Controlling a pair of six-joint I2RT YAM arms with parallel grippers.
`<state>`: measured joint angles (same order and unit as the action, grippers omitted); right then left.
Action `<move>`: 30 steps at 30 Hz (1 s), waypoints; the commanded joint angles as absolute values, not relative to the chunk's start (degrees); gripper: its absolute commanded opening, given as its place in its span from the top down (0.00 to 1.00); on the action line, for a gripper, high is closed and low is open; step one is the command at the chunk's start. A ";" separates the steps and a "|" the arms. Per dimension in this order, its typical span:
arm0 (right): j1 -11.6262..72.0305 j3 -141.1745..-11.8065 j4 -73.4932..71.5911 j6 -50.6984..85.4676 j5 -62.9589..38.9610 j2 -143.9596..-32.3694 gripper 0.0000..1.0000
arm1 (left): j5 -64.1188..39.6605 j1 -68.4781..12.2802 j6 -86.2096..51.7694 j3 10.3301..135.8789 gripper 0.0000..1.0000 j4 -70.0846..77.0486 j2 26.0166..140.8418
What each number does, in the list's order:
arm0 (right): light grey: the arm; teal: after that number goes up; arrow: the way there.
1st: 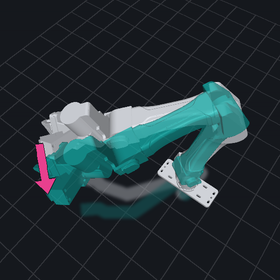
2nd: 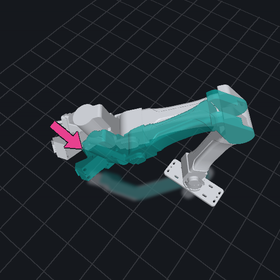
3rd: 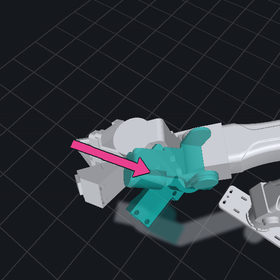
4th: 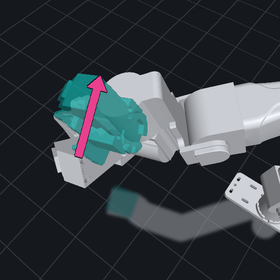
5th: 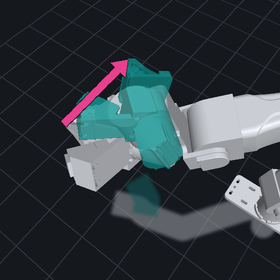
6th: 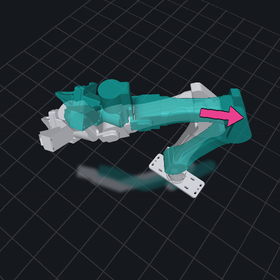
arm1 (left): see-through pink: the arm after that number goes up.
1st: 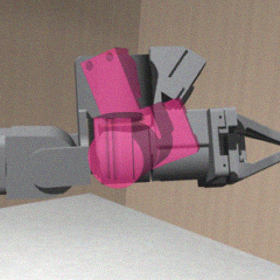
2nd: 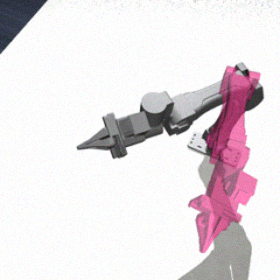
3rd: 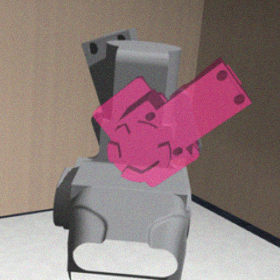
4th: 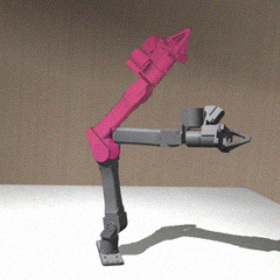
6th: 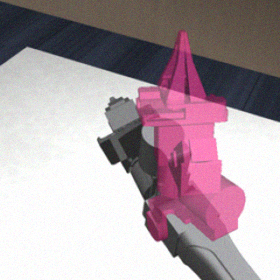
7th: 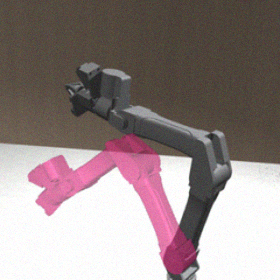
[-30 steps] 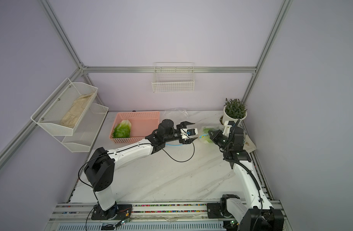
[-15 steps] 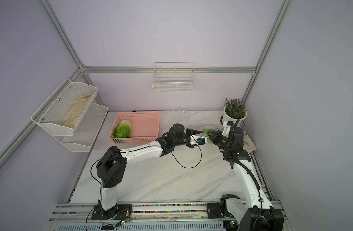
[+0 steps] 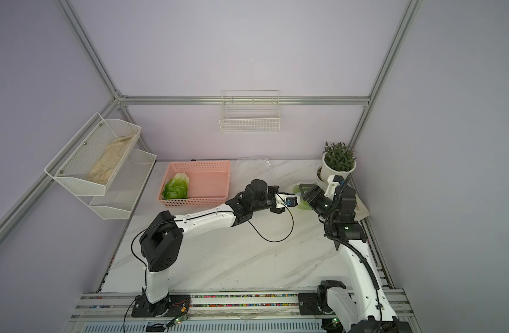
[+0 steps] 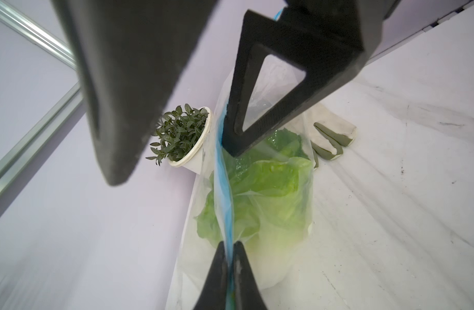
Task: Open the zip-top bag and take out the chinese cabbages
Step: Pick up the zipper food storage bag at the center of the board.
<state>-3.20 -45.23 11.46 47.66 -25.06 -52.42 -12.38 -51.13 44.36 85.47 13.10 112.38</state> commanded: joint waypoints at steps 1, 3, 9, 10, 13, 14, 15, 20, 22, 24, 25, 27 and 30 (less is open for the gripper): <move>-3.34 -42.79 12.75 51.04 -21.29 -50.94 0.26 | -12.75 -50.72 37.73 89.40 0.92 14.50 110.62; -3.34 -43.29 12.50 50.88 -20.92 -51.06 0.25 | -14.75 -50.50 34.14 89.21 0.90 14.29 109.68; -3.34 -45.04 10.34 51.00 -21.33 -52.80 0.24 | -23.56 -48.72 21.17 89.13 0.80 12.28 107.20; -3.34 -45.00 9.73 51.09 -21.39 -52.91 0.23 | -24.78 -48.50 20.06 88.88 0.77 12.35 106.99; -3.43 -44.89 7.54 52.48 -22.85 -53.78 0.23 | -25.84 -47.50 15.52 88.93 0.75 13.33 106.85; -3.42 -44.91 6.88 53.07 -23.45 -54.14 0.22 | -25.97 -47.08 14.09 89.31 0.77 13.57 107.03; -3.38 -44.68 5.68 53.70 -24.24 -54.46 0.22 | -25.85 -46.72 12.86 89.67 0.79 13.77 107.29; -3.37 -45.36 3.98 52.76 -23.90 -55.26 0.33 | -27.64 -46.32 13.26 89.28 0.78 14.08 107.45; -3.42 -46.20 4.10 52.25 -23.22 -56.07 0.47 | -27.69 -46.32 13.40 88.12 0.52 15.04 106.94; -3.47 -46.90 4.16 51.57 -22.79 -57.10 0.54 | -27.26 -46.19 13.80 85.97 0.19 16.83 105.73; -3.51 -47.23 4.17 51.38 -22.76 -57.49 0.57 | -27.29 -46.05 13.80 84.79 0.12 18.01 105.12; -3.49 -47.76 4.15 50.81 -22.51 -57.96 0.58 | -28.00 -45.55 13.75 82.02 0.04 20.99 103.88; -3.60 -48.27 4.05 50.12 -22.24 -58.00 0.58 | -28.41 -44.48 14.65 79.79 0.02 22.45 103.13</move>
<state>-3.29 -45.91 6.44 51.13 -23.27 -58.28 -26.94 -45.74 14.41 81.80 17.23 106.32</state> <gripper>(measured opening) 0.422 0.980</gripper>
